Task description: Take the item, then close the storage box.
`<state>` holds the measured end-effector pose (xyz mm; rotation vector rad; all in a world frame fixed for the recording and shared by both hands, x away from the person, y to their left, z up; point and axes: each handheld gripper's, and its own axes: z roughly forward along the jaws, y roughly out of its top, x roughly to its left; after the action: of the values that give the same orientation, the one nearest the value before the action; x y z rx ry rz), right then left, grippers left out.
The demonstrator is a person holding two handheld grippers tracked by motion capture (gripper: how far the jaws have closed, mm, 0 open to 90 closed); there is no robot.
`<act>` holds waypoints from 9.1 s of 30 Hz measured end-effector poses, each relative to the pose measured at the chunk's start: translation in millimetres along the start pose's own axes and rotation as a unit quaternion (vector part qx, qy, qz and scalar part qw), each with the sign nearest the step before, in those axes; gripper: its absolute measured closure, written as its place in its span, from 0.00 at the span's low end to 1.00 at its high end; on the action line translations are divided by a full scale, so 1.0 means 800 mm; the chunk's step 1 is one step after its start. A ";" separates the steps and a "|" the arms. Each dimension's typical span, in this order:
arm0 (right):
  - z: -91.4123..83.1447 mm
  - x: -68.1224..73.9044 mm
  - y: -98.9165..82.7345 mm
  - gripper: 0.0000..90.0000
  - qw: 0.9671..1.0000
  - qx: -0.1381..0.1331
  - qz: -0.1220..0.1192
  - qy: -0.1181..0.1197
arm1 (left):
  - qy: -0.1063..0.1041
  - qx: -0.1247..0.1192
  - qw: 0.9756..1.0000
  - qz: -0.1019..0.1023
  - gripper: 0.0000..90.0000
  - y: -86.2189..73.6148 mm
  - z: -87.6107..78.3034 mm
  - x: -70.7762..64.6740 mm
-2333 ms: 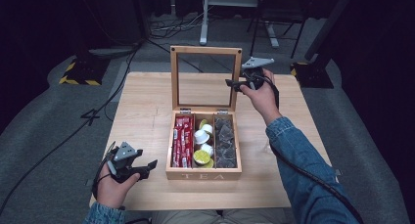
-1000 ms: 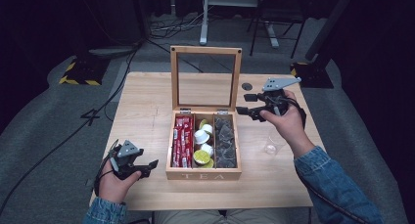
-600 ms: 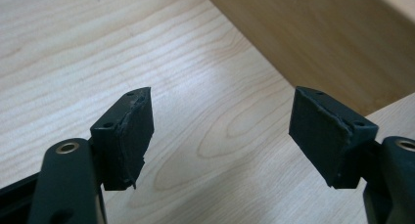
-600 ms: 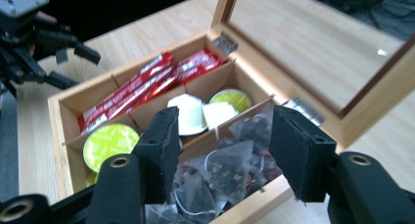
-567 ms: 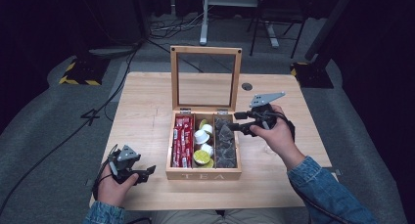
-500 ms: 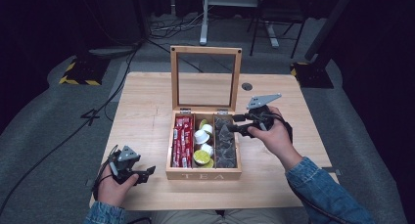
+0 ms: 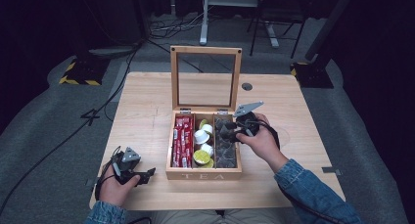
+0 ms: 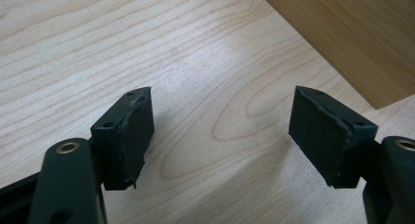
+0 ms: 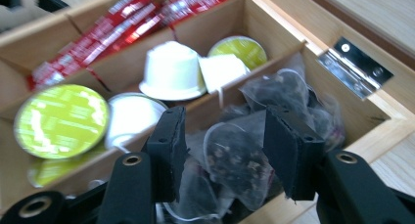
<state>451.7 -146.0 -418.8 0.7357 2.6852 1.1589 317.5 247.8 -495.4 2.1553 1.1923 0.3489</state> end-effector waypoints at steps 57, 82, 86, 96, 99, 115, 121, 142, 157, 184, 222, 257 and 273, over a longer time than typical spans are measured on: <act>-0.010 0.004 0.011 0.83 0.999 -0.028 -0.001 0.017 | 0.006 -0.016 1.000 0.010 0.27 -0.003 0.003 0.002; -0.088 0.005 0.023 0.83 0.995 -0.095 0.004 0.009 | 0.006 -0.027 0.999 0.028 0.18 -0.002 0.012 0.007; -0.104 0.000 0.019 0.83 0.995 -0.095 0.006 -0.003 | 0.009 -0.026 0.999 0.024 0.18 -0.001 0.013 0.009; -0.145 -0.019 0.001 0.83 0.995 -0.094 0.019 -0.039 | 0.012 -0.028 0.999 0.023 0.18 0.000 0.013 0.011; -0.155 -0.025 -0.005 0.83 0.994 -0.092 0.023 -0.050 | 0.012 -0.029 0.999 0.022 0.18 -0.001 0.013 0.013; -0.189 -0.048 -0.041 0.83 0.991 -0.079 0.051 -0.096 | 0.015 -0.027 0.999 0.020 0.18 -0.001 0.012 0.014; -0.198 -0.056 -0.054 0.83 0.989 -0.076 0.063 -0.109 | 0.015 -0.027 0.999 0.020 0.18 -0.001 0.012 0.014; -0.192 -0.067 -0.098 0.83 0.987 -0.021 0.092 -0.129 | 0.015 -0.028 0.999 0.019 0.18 0.006 0.017 0.020; -0.163 -0.061 -0.106 0.82 0.989 0.045 0.088 -0.109 | 0.015 -0.027 0.999 0.018 0.18 0.006 0.018 0.020; -0.186 -0.063 -0.098 0.42 0.985 -0.052 0.099 -0.132 | 0.017 -0.028 0.999 0.016 0.18 0.009 0.020 0.022; -0.147 -0.115 0.087 0.47 0.984 -0.148 0.039 -0.088 | 0.035 -0.023 0.999 0.003 0.10 0.010 0.022 0.023; -0.078 -0.184 0.147 0.52 0.981 -0.152 0.087 -0.087 | 0.031 -0.019 0.999 0.008 0.08 0.011 0.023 0.026; -0.090 -0.158 0.164 0.70 0.984 -0.144 0.061 -0.091 | 0.028 -0.017 0.999 0.007 0.06 0.013 0.024 0.027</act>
<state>590.9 -176.5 -284.8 0.9144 2.2885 1.3949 345.8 253.8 -505.0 2.1381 1.1932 0.4371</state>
